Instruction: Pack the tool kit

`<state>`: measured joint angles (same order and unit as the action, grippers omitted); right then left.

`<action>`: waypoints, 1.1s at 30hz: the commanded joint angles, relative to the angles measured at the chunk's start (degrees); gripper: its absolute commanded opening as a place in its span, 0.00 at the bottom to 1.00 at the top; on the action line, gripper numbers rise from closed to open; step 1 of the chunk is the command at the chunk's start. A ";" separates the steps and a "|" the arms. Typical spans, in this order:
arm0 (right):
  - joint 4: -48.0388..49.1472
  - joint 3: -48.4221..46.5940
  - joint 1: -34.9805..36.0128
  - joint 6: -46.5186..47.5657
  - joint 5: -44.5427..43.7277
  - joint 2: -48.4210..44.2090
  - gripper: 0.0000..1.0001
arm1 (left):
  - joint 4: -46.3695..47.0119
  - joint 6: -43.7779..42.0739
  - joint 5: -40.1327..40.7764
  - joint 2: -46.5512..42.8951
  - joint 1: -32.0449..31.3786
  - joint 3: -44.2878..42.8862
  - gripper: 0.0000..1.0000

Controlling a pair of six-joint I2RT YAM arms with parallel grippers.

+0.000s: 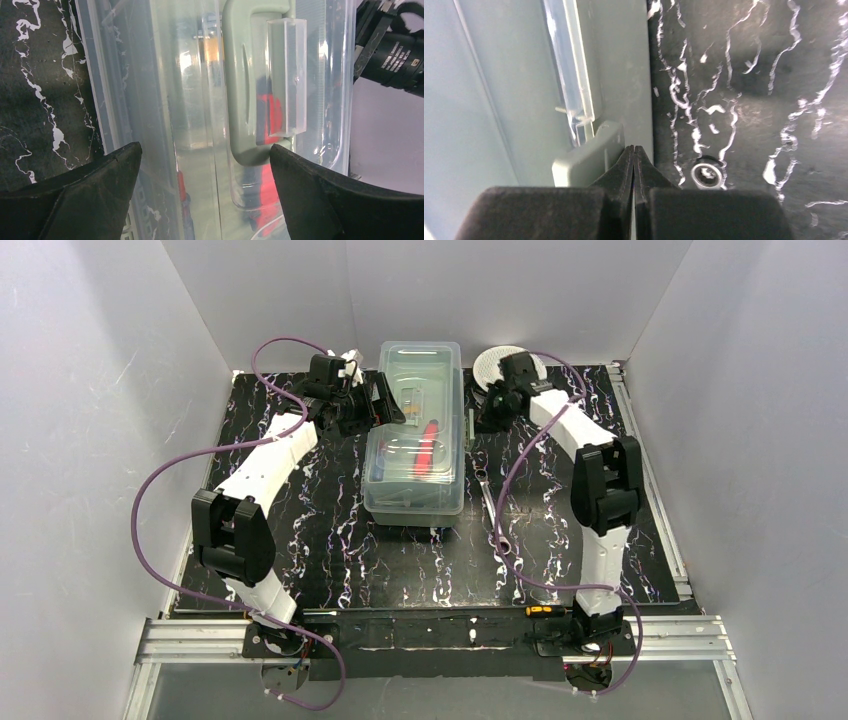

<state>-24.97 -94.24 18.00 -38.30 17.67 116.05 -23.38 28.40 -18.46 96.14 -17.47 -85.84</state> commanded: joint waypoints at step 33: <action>4.11 -7.64 11.25 3.64 3.67 6.80 0.01 | -1.22 3.68 -5.75 3.98 -2.22 2.93 0.99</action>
<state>-35.11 -103.81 23.70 -28.21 6.94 123.31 -21.93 30.83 -19.09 97.21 -17.04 -85.58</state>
